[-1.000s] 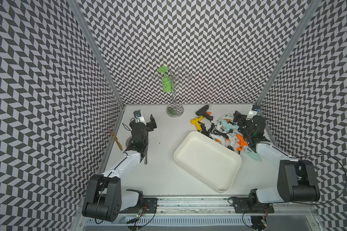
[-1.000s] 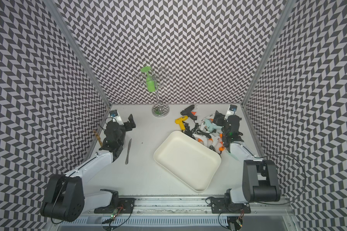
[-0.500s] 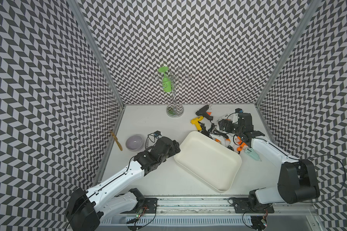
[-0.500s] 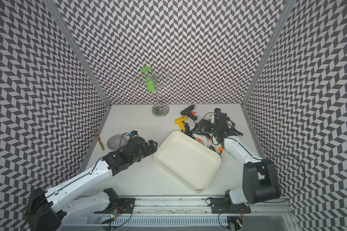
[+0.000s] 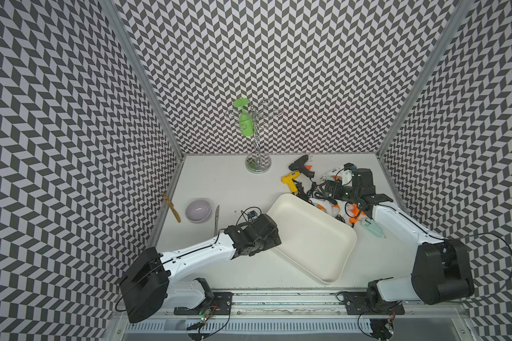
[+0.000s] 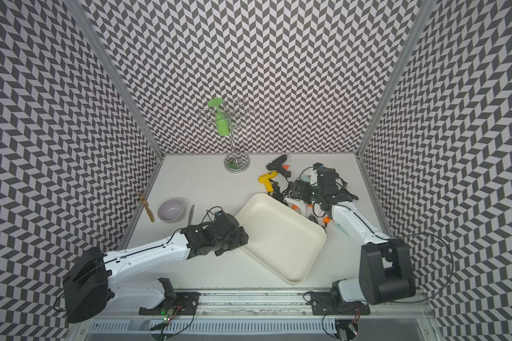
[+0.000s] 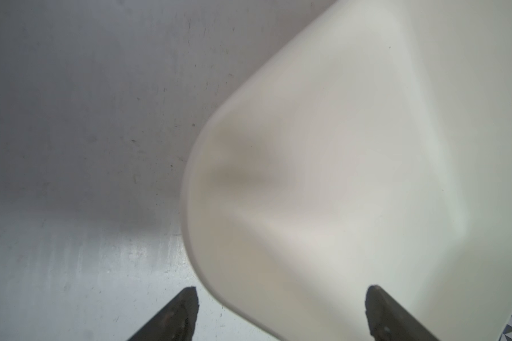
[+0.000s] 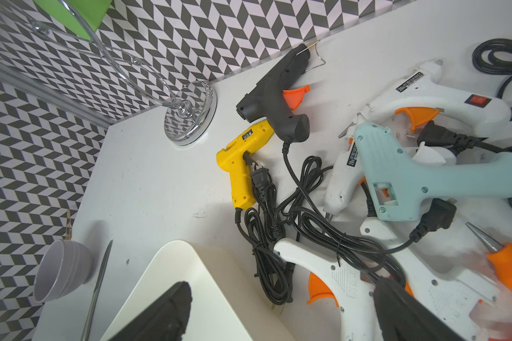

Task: Put the hot melt glue gun into the storage box
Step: Move the storage box to the center of the board.

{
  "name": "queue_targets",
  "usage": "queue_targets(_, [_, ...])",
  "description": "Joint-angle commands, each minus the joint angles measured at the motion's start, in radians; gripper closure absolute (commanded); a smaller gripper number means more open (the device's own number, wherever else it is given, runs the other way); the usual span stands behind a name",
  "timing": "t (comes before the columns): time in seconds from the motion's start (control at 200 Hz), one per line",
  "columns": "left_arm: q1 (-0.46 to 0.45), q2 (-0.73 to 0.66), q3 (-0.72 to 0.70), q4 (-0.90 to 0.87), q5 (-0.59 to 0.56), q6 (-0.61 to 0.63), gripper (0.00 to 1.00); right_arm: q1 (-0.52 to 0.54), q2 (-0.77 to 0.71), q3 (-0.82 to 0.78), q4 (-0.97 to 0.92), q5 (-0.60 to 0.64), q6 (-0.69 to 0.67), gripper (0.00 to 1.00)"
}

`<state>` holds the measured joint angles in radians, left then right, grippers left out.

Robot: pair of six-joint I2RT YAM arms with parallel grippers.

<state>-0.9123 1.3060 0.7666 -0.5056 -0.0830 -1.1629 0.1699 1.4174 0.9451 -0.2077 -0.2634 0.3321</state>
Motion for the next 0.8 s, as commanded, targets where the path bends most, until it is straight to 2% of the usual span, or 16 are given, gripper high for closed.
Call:
queue_targets(0.0, [0.061,0.038,-0.009,0.066,0.046,0.033,0.18,0.007,-0.007,0.005,0.004,-0.037,-0.022,0.01])
queue_targets(0.165, [0.16,0.038,-0.034,0.119,0.049,0.102,0.44,0.008,0.002,0.002,0.002,-0.098,-0.028,0.01])
queue_targets(0.3, [0.232,0.074,0.06,0.01,-0.039,0.283,0.64,0.019,0.01,0.011,-0.011,-0.135,-0.032,0.01])
queue_targets(0.441, [0.335,0.147,0.154,-0.036,-0.011,0.455,0.8,0.034,0.031,0.014,-0.01,-0.172,-0.034,0.01])
queue_targets(0.651, [0.399,0.294,0.276,-0.096,-0.062,0.698,0.95,0.059,0.057,0.015,-0.013,-0.185,-0.039,0.01])
queue_targets(0.681, [0.412,0.318,0.296,-0.105,-0.095,0.743,0.98,0.065,0.058,0.015,-0.015,-0.18,-0.039,0.01])
queue_targets(0.791, [0.446,0.404,0.379,-0.128,-0.225,0.909,0.98,0.092,0.068,0.01,-0.022,-0.134,-0.063,0.01])
